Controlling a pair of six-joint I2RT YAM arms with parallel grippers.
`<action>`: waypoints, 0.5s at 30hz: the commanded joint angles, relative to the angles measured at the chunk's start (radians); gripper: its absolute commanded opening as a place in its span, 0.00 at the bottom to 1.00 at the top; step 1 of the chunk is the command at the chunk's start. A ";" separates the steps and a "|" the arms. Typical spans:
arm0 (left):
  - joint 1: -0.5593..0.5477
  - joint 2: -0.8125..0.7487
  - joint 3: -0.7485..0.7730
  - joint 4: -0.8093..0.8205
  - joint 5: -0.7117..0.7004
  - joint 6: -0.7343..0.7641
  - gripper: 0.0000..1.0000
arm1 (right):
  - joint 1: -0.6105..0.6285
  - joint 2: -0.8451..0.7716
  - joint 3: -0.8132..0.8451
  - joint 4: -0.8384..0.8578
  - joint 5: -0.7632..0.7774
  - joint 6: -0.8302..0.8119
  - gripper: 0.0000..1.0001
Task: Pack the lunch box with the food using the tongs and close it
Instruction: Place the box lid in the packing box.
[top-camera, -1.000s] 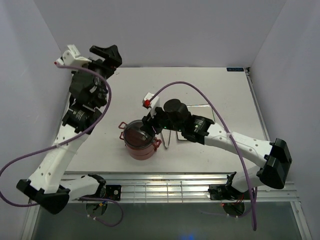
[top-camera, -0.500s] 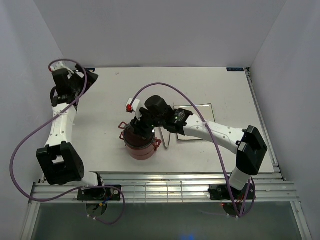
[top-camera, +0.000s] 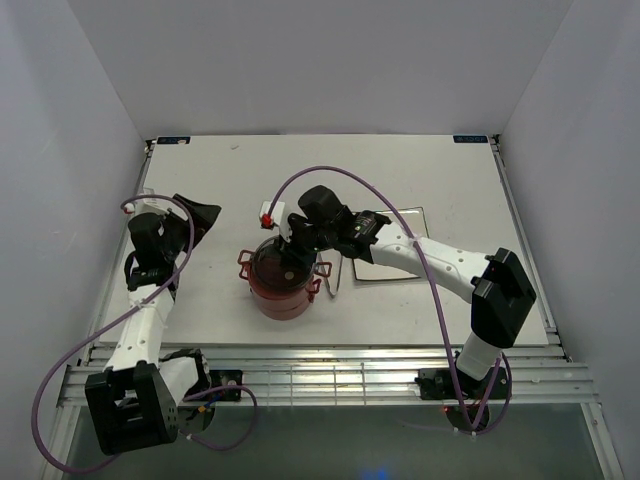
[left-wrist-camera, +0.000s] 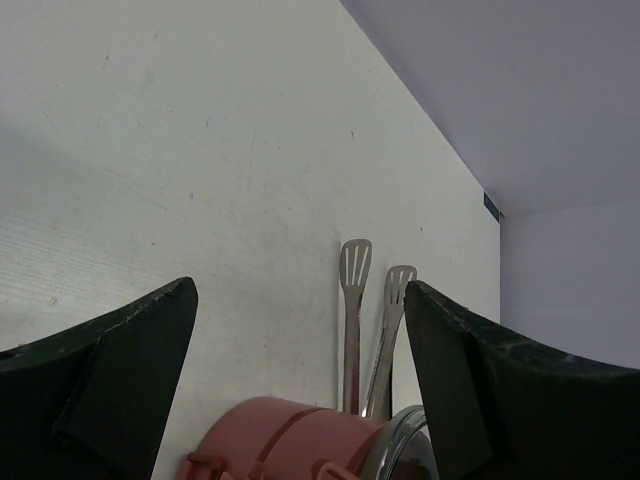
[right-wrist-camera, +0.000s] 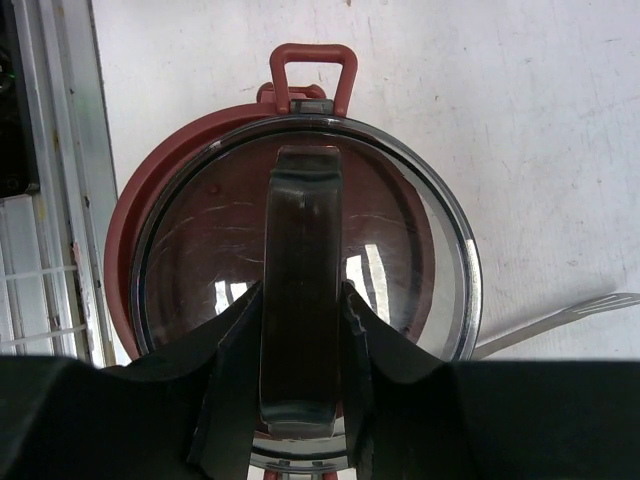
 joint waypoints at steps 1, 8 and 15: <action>-0.002 -0.029 -0.024 0.079 -0.026 -0.008 0.94 | 0.004 0.008 0.020 -0.020 -0.058 -0.009 0.36; -0.002 0.008 -0.047 0.100 -0.038 -0.013 0.93 | 0.015 -0.029 0.009 0.006 -0.006 0.088 0.32; -0.002 0.025 -0.038 0.104 -0.032 -0.019 0.92 | 0.016 -0.026 -0.014 0.057 0.002 0.166 0.31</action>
